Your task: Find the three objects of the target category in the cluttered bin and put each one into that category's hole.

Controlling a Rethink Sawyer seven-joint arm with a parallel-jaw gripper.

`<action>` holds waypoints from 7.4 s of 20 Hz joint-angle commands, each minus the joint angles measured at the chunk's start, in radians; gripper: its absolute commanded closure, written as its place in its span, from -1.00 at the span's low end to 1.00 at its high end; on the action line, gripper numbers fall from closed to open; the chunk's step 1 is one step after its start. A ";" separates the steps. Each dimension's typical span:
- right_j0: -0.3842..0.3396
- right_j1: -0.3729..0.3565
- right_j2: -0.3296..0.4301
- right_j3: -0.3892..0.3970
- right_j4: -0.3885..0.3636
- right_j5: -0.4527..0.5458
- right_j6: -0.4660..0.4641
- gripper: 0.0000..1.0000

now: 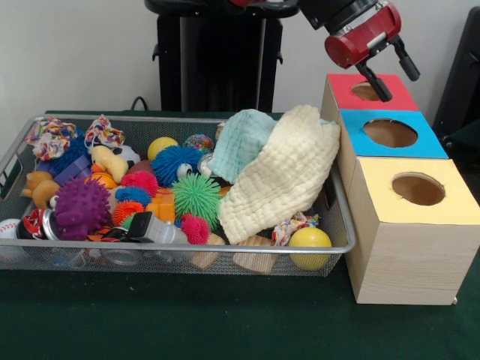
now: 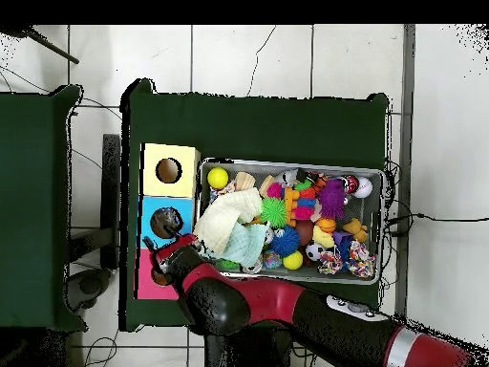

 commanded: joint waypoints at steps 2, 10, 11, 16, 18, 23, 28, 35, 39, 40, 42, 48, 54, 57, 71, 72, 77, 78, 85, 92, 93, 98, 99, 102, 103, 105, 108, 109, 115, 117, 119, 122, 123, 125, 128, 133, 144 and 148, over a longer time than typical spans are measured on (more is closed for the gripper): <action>-0.012 -0.029 -0.008 -0.054 0.056 -0.003 0.318 -1.00; -0.032 -0.200 -0.144 -0.117 0.055 0.249 0.147 -1.00; -0.037 -0.219 -0.160 -0.125 0.056 0.283 0.132 -1.00; -0.080 -0.276 -0.181 -0.146 0.036 0.391 0.124 -1.00; -0.102 -0.276 -0.180 -0.141 0.022 0.404 0.138 -1.00; -0.113 -0.270 -0.240 -0.123 -0.023 0.360 0.169 -1.00; -0.095 -0.244 -0.374 -0.125 -0.047 0.311 0.170 -1.00; -0.095 -0.177 -0.518 -0.154 -0.116 0.243 0.150 -1.00; -0.046 -0.171 -0.640 -0.198 -0.135 0.263 0.133 -1.00; -0.032 -0.171 -0.672 -0.210 -0.140 0.266 0.130 -1.00; -0.025 -0.170 -0.703 -0.227 -0.153 0.264 0.127 -1.00; -0.067 -0.189 -0.706 -0.261 -0.197 0.309 0.109 -1.00; -0.118 -0.221 -0.666 -0.316 -0.233 0.405 0.063 -1.00; -0.162 -0.219 -0.620 -0.346 -0.252 0.448 0.034 -1.00; -0.232 -0.217 -0.573 -0.485 -0.320 0.592 -0.029 -1.00; -0.221 -0.211 -0.589 -0.494 -0.333 0.591 -0.021 -1.00; -0.148 -0.174 -0.696 -0.537 -0.387 0.558 0.051 -1.00; -0.124 -0.160 -0.730 -0.547 -0.401 0.542 0.069 -1.00; -0.013 -0.051 -0.888 -0.606 -0.458 0.438 0.151 -1.00; 0.047 0.036 -0.963 -0.654 -0.430 0.471 0.179 -1.00; 0.048 0.040 -0.966 -0.657 -0.429 0.482 0.171 -1.00; 0.035 0.020 -0.984 -0.660 -0.435 0.564 0.110 -1.00; 0.029 0.012 -0.989 -0.659 -0.436 0.579 0.098 -1.00; 0.015 -0.004 -1.007 -0.665 -0.456 0.598 0.062 -1.00; 0.008 -0.008 -1.007 -0.667 -0.464 0.602 0.049 -1.00; -0.014 -0.015 -0.999 -0.668 -0.477 0.601 0.029 -1.00; -0.034 -0.007 -0.994 -0.679 -0.490 0.566 0.041 -1.00; -0.048 0.006 -0.982 -0.684 -0.494 0.528 0.054 -1.00; -0.140 0.051 -0.904 -0.681 -0.477 0.367 0.134 -1.00; -0.142 0.048 -0.899 -0.681 -0.468 0.396 0.127 -1.00; -0.155 0.048 -0.879 -0.676 -0.459 0.413 0.124 -1.00; -0.213 0.064 -0.815 -0.663 -0.459 0.389 0.126 -1.00; -0.234 0.072 -0.791 -0.659 -0.462 0.378 0.125 -1.00; -0.275 0.078 -0.748 -0.649 -0.473 0.368 0.117 -1.00; -0.303 0.076 -0.711 -0.634 -0.466 0.377 0.118 -1.00; -0.274 -0.016 -0.724 -0.574 -0.381 0.490 0.162 -1.00; -0.307 -0.023 -0.649 -0.496 -0.280 0.541 0.188 -1.00; -0.252 -0.091 -0.677 -0.468 -0.268 0.557 0.190 -1.00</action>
